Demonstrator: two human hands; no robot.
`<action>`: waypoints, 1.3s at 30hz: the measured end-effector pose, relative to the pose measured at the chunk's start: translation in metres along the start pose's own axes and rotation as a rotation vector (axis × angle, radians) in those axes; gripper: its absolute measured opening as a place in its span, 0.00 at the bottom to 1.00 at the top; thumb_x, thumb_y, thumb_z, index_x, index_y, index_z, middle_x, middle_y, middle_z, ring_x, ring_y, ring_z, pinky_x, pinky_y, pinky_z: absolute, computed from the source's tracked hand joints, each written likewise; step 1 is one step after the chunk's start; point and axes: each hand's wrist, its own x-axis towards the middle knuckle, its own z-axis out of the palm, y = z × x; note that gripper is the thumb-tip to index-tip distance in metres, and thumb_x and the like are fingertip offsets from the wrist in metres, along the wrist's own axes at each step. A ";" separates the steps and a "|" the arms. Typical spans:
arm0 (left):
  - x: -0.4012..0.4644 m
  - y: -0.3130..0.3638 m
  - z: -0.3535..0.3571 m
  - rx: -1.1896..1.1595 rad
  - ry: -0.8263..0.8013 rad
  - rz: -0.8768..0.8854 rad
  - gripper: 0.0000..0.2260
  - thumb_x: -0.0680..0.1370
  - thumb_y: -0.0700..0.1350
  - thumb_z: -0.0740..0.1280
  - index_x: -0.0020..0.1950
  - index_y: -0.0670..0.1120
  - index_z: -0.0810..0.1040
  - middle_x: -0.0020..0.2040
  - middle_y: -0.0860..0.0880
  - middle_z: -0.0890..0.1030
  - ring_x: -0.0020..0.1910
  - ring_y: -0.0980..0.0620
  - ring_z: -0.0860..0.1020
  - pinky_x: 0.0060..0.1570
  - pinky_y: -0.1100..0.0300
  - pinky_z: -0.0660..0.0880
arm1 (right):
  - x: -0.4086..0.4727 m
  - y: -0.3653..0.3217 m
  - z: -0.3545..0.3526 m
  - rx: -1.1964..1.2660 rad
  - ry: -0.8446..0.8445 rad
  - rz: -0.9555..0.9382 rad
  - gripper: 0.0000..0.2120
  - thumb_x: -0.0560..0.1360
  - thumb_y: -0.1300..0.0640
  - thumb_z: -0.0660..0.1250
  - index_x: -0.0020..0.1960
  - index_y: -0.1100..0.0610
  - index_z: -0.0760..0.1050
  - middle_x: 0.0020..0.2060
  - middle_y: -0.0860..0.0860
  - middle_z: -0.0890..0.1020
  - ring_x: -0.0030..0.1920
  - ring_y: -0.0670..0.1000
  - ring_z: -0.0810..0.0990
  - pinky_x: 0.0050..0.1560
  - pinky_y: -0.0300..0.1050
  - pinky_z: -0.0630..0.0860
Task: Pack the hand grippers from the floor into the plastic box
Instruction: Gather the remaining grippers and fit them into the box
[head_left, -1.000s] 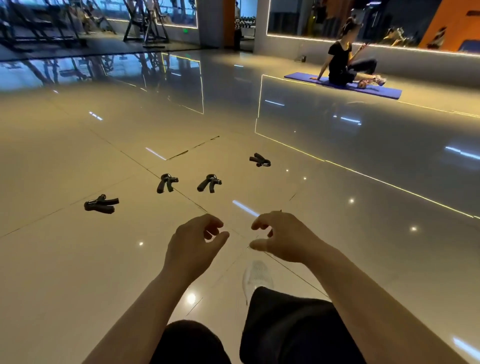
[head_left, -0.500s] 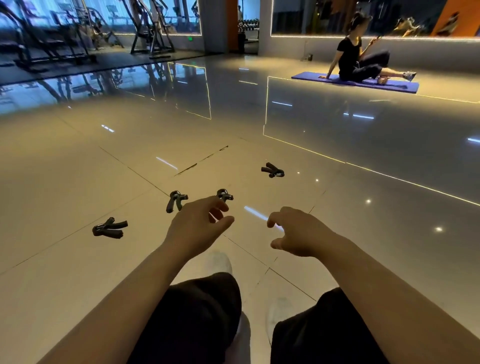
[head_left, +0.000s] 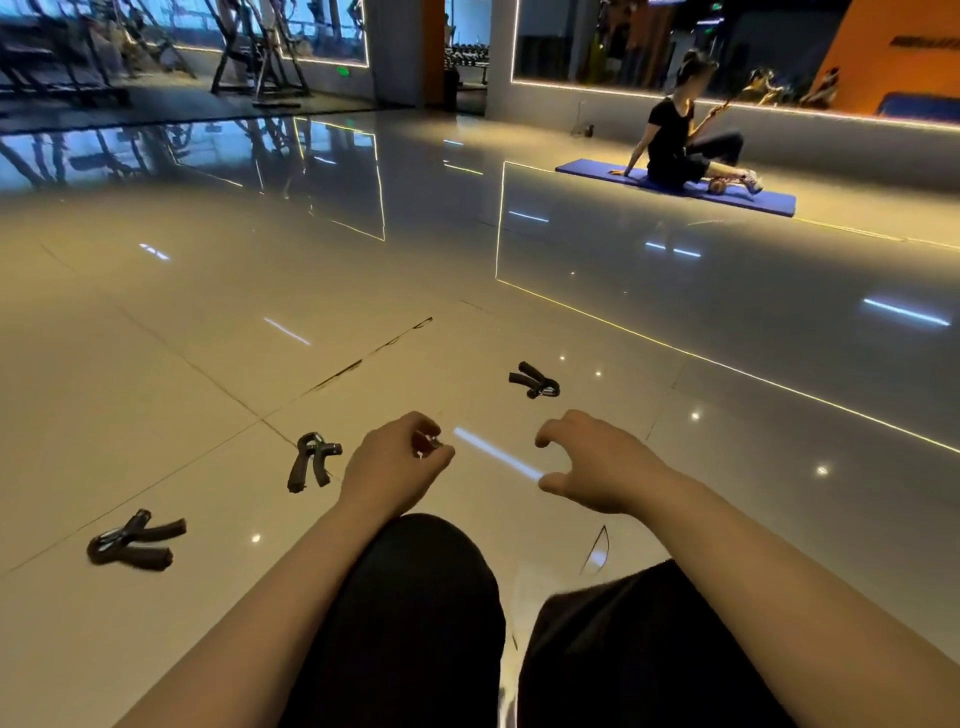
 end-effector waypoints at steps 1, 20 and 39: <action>0.015 -0.002 0.001 -0.006 0.010 -0.005 0.11 0.73 0.51 0.68 0.55 0.52 0.76 0.43 0.57 0.78 0.37 0.61 0.78 0.38 0.65 0.74 | 0.012 0.006 -0.004 -0.012 0.001 0.012 0.22 0.76 0.47 0.65 0.68 0.49 0.65 0.63 0.49 0.68 0.58 0.51 0.72 0.55 0.44 0.70; 0.275 -0.192 0.202 0.229 -0.052 -0.382 0.32 0.66 0.59 0.73 0.67 0.54 0.68 0.66 0.47 0.70 0.64 0.43 0.67 0.55 0.47 0.71 | 0.362 0.184 0.137 0.363 -0.266 0.359 0.28 0.78 0.47 0.63 0.74 0.53 0.59 0.73 0.51 0.61 0.70 0.51 0.64 0.66 0.42 0.62; 0.298 -0.284 0.269 0.480 -0.159 -0.160 0.33 0.69 0.53 0.68 0.72 0.49 0.64 0.70 0.48 0.70 0.62 0.46 0.67 0.53 0.45 0.68 | 0.566 0.245 0.241 0.140 -0.017 0.344 0.29 0.70 0.50 0.70 0.67 0.56 0.66 0.63 0.56 0.72 0.62 0.62 0.69 0.57 0.57 0.71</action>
